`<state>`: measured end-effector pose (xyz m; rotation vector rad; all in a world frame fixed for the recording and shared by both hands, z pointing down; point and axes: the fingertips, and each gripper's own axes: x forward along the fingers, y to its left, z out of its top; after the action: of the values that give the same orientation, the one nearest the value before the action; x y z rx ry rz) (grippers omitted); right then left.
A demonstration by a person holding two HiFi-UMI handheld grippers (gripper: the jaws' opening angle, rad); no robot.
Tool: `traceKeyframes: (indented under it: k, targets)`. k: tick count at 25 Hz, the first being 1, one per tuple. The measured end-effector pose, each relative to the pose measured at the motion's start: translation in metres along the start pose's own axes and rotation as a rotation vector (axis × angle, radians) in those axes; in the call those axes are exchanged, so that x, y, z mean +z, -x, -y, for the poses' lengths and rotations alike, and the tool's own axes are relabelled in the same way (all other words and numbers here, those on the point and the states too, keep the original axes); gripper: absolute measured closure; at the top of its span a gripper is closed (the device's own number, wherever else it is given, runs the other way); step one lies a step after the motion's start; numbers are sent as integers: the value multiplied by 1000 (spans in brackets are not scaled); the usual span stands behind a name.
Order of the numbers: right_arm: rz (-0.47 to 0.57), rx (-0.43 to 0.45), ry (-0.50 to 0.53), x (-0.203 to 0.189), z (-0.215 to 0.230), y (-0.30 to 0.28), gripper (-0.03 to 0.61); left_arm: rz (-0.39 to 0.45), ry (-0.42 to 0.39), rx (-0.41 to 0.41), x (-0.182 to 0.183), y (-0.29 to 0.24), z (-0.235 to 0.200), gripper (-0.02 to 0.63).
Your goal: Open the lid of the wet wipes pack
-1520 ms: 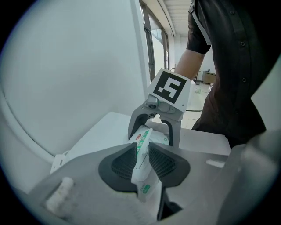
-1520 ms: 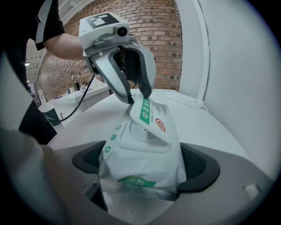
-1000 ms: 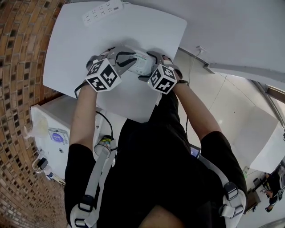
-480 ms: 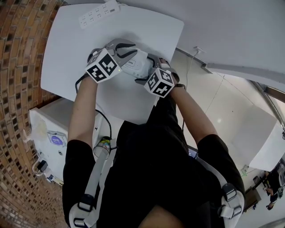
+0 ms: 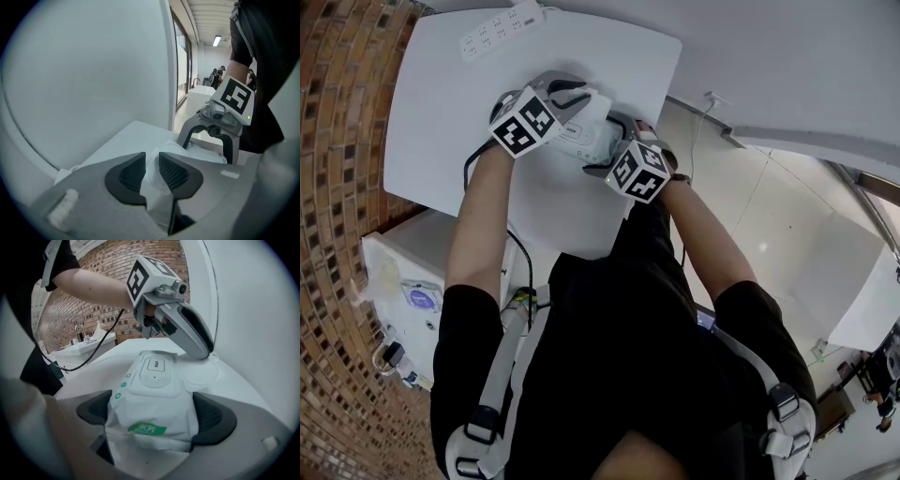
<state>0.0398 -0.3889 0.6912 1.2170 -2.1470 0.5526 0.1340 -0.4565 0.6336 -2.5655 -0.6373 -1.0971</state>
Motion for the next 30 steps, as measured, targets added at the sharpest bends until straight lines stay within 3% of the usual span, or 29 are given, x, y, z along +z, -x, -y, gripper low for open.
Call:
traceKeyframes:
  k: [10, 14, 18, 25, 28, 30]
  targets:
    - [18, -38, -24, -16, 0, 28, 49, 66, 50, 12, 6, 23, -2, 497]
    - [33, -49, -52, -14, 1, 33, 51, 55, 62, 51, -8, 45, -5, 483]
    - [52, -53, -97, -7, 0, 42, 52, 74, 129, 109, -23, 69, -5, 482]
    - [41, -125, 3, 11, -5, 59, 63, 304, 315, 327, -25, 127, -7, 482]
    - [66, -157, 7, 17, -12, 71, 77, 416, 434, 347, -32, 143, 9, 482]
    - [109, -192, 1, 24, -10, 80, 139, 517, 540, 355, -36, 155, 19, 482]
